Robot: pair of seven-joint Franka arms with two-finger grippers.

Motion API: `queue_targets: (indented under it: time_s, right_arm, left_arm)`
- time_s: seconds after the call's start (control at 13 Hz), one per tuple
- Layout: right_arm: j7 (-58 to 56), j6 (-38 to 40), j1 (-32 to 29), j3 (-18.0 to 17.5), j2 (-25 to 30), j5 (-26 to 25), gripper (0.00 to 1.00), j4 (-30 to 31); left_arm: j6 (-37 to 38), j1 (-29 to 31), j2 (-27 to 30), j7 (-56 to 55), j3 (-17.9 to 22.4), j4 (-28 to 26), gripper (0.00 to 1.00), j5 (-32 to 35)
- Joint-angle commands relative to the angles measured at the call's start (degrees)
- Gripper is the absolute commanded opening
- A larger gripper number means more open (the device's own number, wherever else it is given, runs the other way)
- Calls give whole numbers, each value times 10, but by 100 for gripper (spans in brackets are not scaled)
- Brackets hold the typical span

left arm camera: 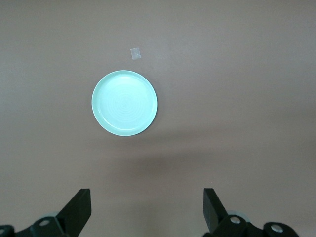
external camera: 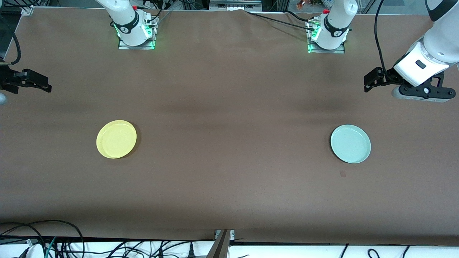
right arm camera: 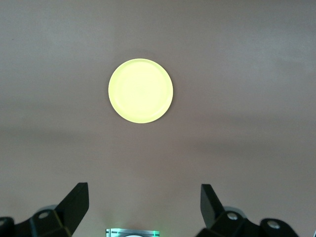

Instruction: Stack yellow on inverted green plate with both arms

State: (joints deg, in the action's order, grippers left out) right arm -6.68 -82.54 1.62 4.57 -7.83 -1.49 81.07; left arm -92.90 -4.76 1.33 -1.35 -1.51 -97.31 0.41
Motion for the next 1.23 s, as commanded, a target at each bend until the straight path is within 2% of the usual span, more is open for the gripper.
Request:
queue_targets:
  time_s: [0.0, 0.23, 1.15]
  right_arm:
    - [5, 8, -1, -1, -1, 10, 100, -7]
    - [5, 7, -1, -1, -1, 10, 100, -7]
    - [5, 7, -4, 0, -1, 10, 100, -7]
  left_arm:
    - [5, -3, 18, 7, -6, -17, 100, 22]
    - [18, -4, -4, 0, -13, 19, 100, 28]
    - [26, -5, -4, 0, -13, 23, 100, 27]
